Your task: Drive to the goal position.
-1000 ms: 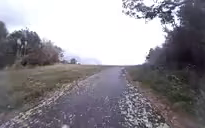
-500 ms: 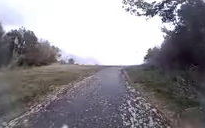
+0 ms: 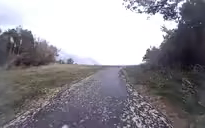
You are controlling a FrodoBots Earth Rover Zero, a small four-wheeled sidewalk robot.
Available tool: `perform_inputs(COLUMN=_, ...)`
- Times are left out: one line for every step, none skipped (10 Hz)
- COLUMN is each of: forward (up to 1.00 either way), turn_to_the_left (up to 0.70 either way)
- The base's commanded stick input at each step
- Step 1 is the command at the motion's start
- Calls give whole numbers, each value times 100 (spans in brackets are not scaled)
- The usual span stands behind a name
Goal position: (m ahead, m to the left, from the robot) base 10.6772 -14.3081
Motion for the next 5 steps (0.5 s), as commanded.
perform_inputs(forward=60, turn_to_the_left=0)
perform_inputs(forward=60, turn_to_the_left=0)
perform_inputs(forward=60, turn_to_the_left=0)
perform_inputs(forward=60, turn_to_the_left=0)
perform_inputs(forward=60, turn_to_the_left=0)
